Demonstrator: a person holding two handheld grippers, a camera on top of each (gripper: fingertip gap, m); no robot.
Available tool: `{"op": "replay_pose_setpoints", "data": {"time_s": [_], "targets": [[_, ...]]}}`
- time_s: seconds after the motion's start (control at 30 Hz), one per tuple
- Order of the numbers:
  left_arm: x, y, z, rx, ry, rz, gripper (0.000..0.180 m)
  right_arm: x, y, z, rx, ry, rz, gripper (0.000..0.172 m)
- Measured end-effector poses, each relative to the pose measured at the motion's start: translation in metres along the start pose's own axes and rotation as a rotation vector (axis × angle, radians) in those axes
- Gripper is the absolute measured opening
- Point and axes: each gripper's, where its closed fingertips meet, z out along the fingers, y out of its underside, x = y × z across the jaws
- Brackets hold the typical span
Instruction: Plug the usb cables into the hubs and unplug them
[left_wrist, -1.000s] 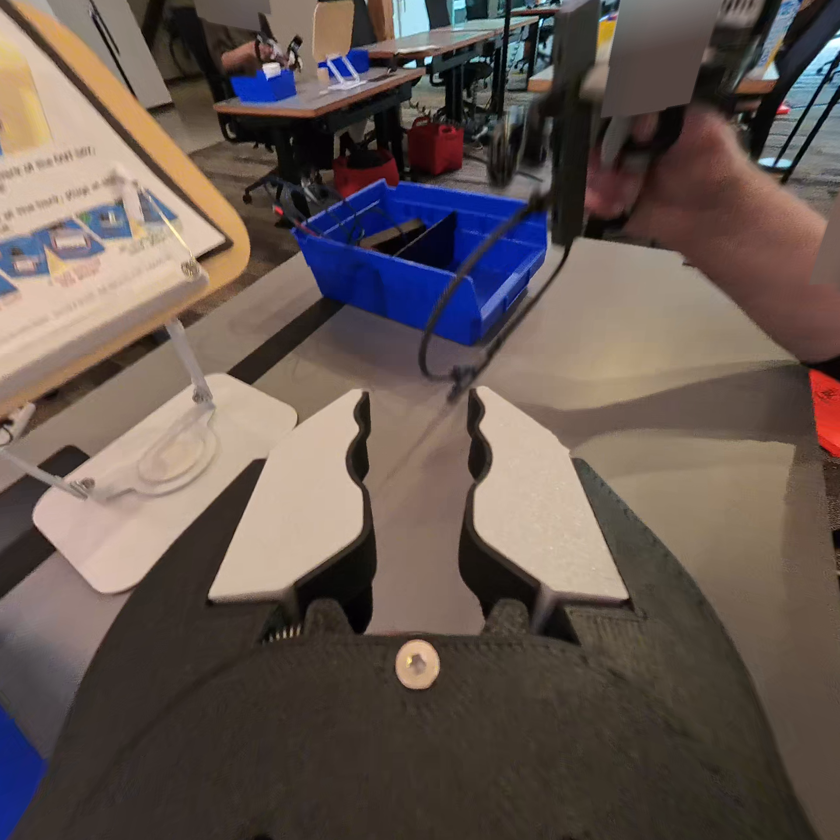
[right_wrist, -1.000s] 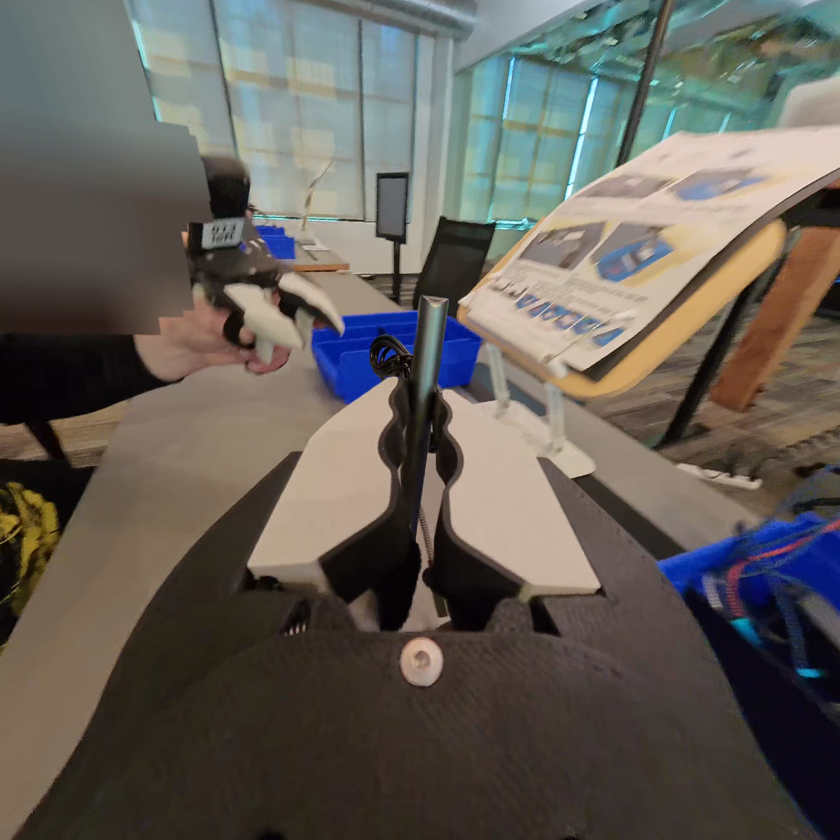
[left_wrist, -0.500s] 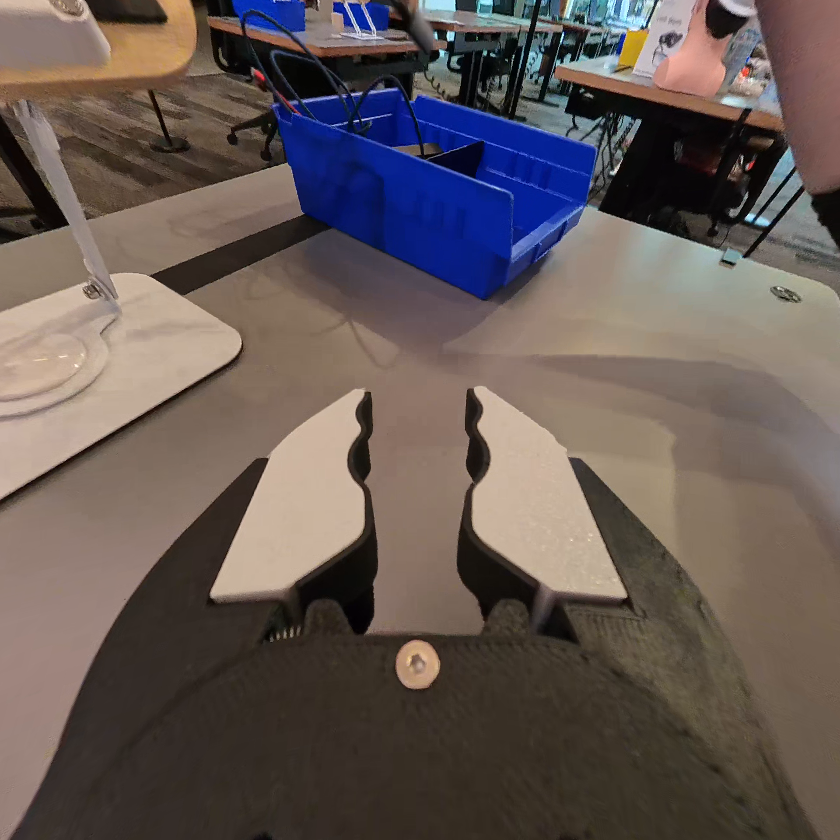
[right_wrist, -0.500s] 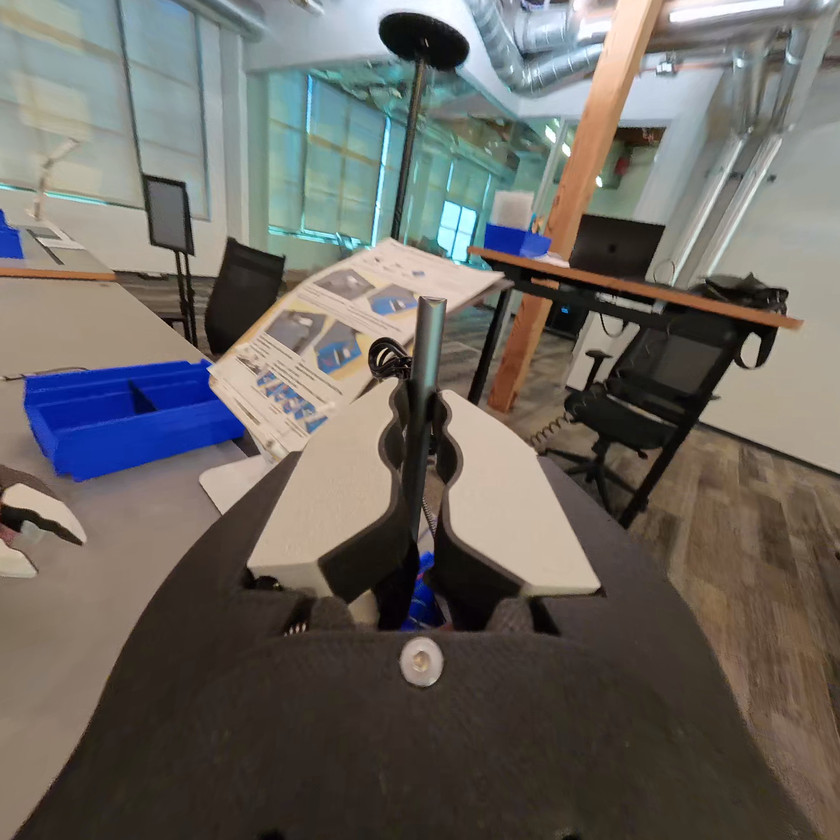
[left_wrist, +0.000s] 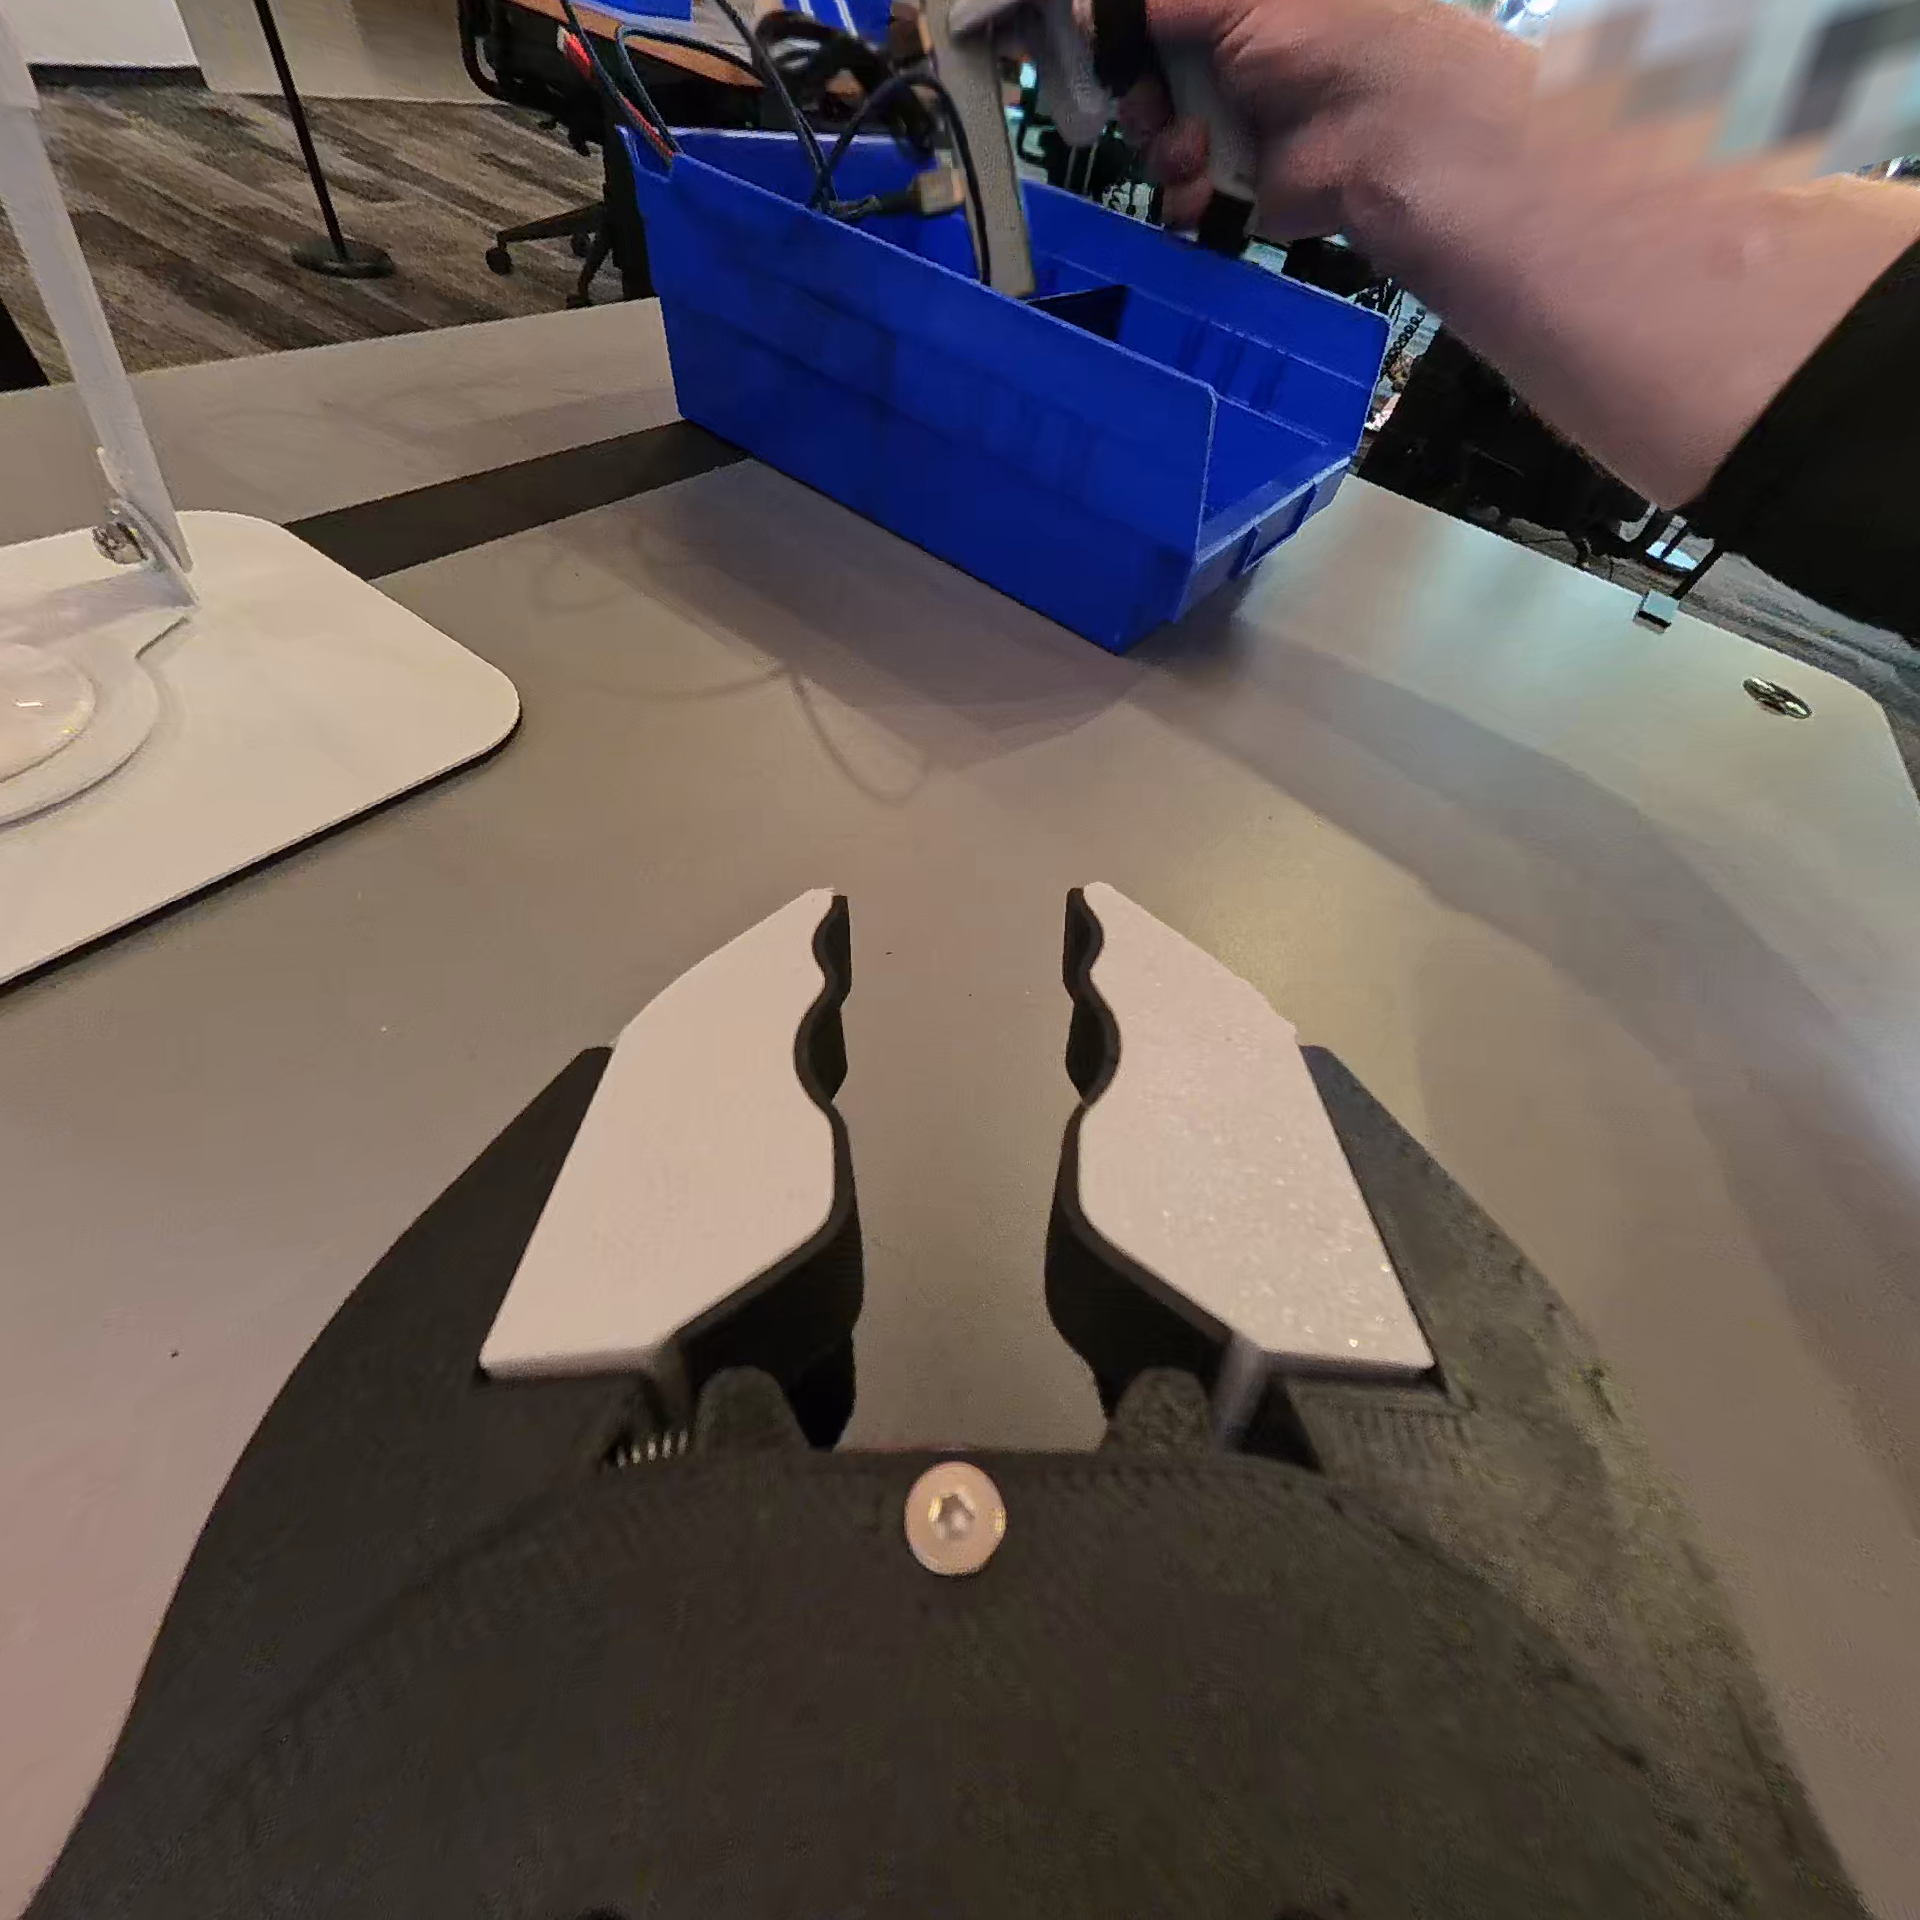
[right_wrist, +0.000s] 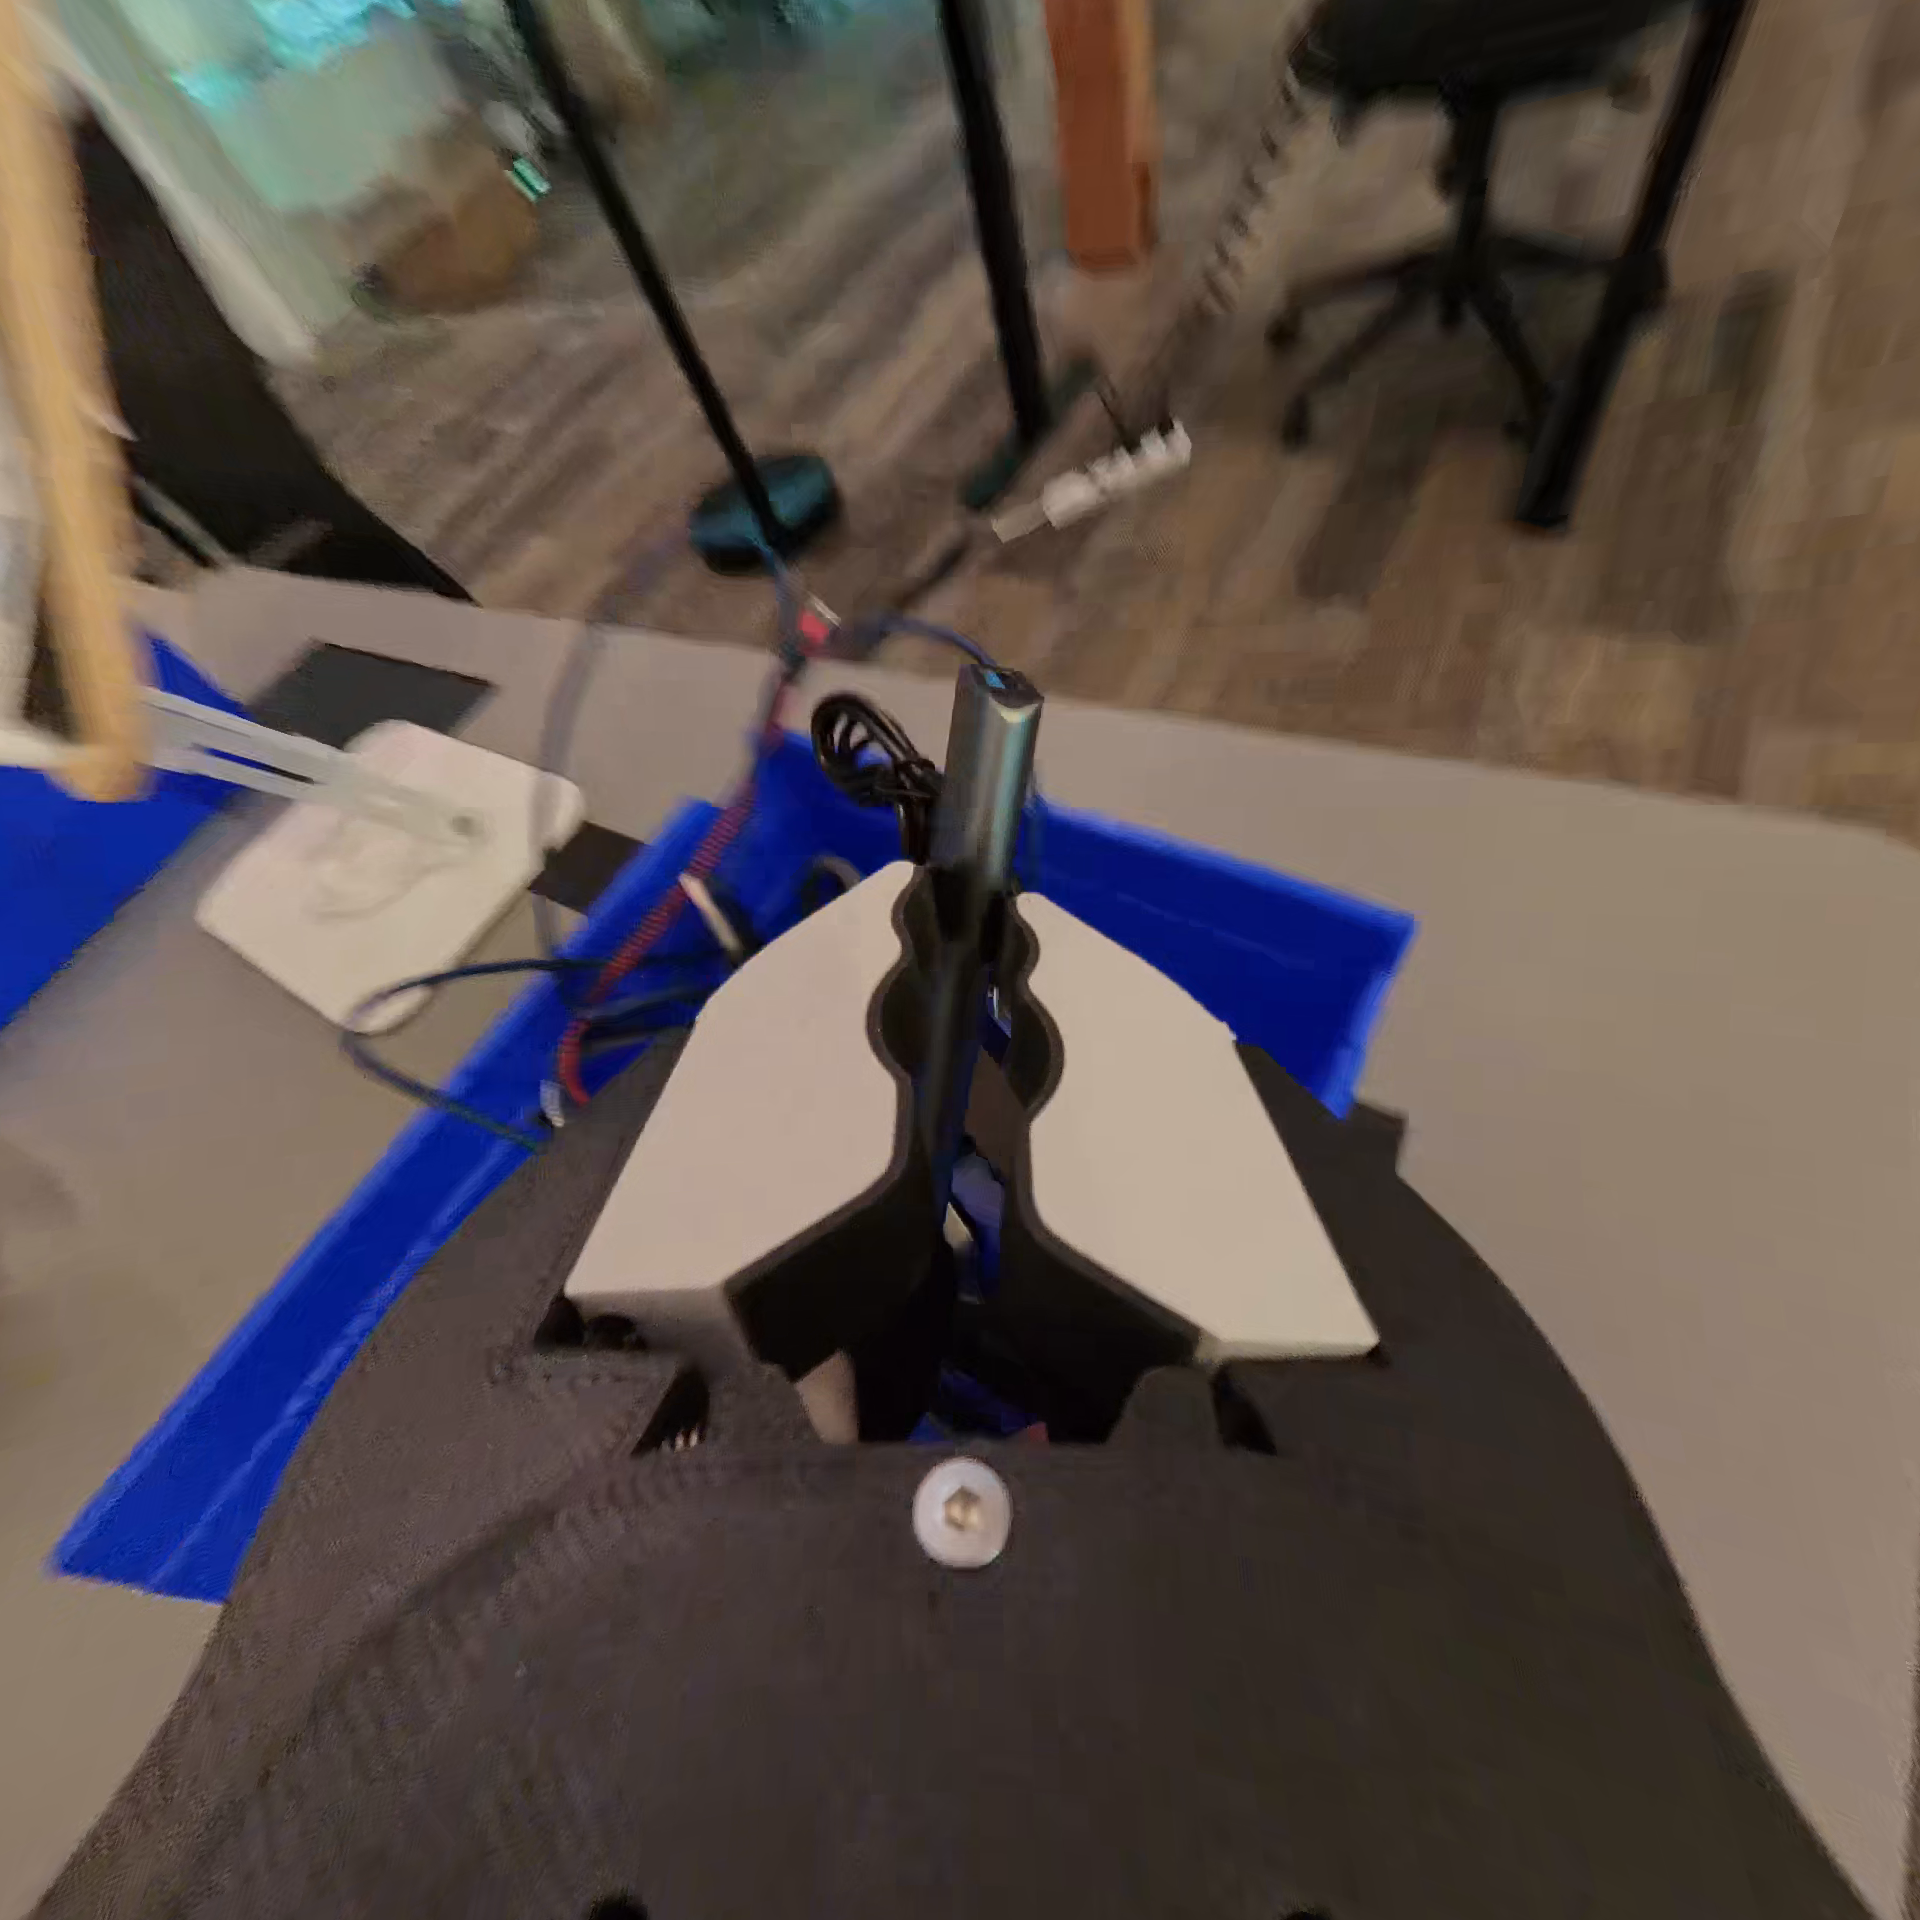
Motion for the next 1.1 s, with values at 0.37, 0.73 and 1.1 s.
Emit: {"op": "replay_pose_setpoints", "data": {"time_s": [0.37, 0.73, 1.1], "targets": [[-0.003, 0.002, 0.001, -0.01, 0.014, -0.04, 0.046, 0.02, 0.011, -0.034, -0.231, 0.308, -0.167, 0.07], [-0.008, 0.001, 0.0, 0.004, -0.015, -0.053, 0.059, -0.11, 0.057, -0.132, 0.243, 0.288, -0.311, 0.067], [-0.014, 0.002, -0.003, 0.008, -0.096, -0.054, 0.057, -0.119, 0.125, -0.139, 0.432, 0.415, -0.421, 0.051]]}}
